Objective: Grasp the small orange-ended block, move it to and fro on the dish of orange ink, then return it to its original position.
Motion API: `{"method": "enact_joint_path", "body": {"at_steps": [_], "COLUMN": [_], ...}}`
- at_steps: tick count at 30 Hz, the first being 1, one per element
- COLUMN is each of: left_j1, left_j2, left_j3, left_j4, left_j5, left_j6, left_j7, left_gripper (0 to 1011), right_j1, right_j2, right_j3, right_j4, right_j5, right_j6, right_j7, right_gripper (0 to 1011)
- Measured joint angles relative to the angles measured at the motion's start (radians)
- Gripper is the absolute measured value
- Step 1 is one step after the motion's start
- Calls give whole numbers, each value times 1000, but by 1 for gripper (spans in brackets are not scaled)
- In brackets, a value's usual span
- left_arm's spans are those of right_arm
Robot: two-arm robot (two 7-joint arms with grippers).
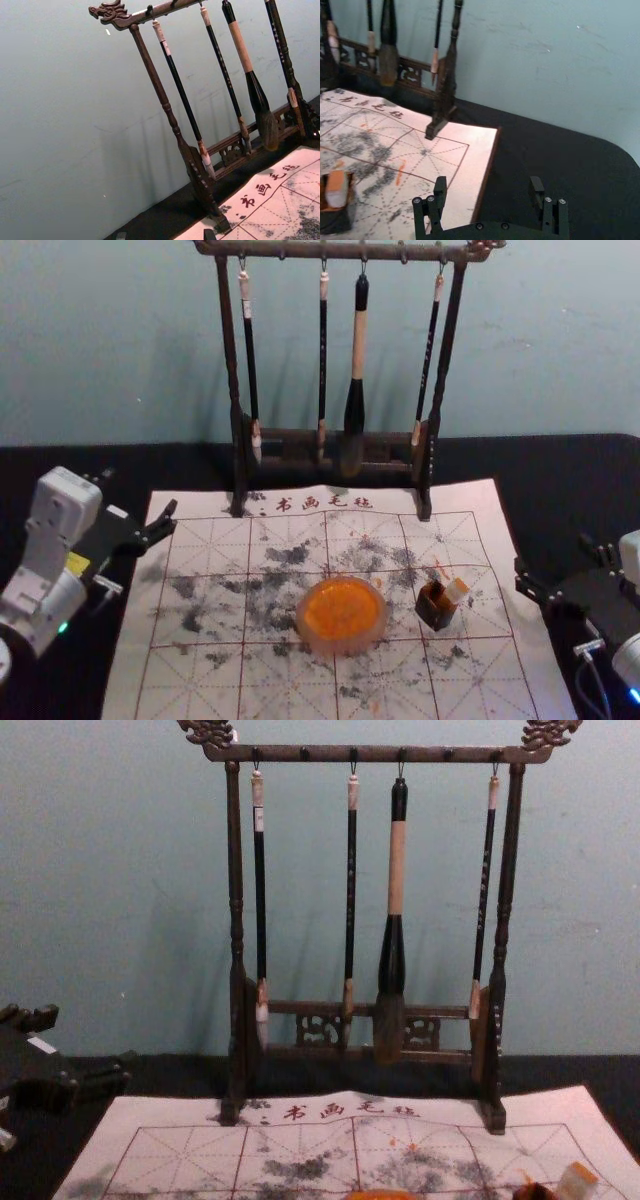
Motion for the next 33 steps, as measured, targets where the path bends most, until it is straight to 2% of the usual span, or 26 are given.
{"method": "enact_joint_path", "body": {"at_steps": [4,33], "left_j1": [0,0], "left_j2": [0,0], "left_j3": [0,0], "left_j4": [0,0], "left_j5": [0,0], "left_j6": [0,0], "left_j7": [0,0], "left_gripper": [1001,1001], "right_j1": [7,6], "right_j2": [-19,-10], "right_j3": [15,9], "right_j4": [16,8], "right_j5": [3,7], "right_j6": [4,4], "right_j7": [-1,2], "right_gripper": [1002,1002]}}
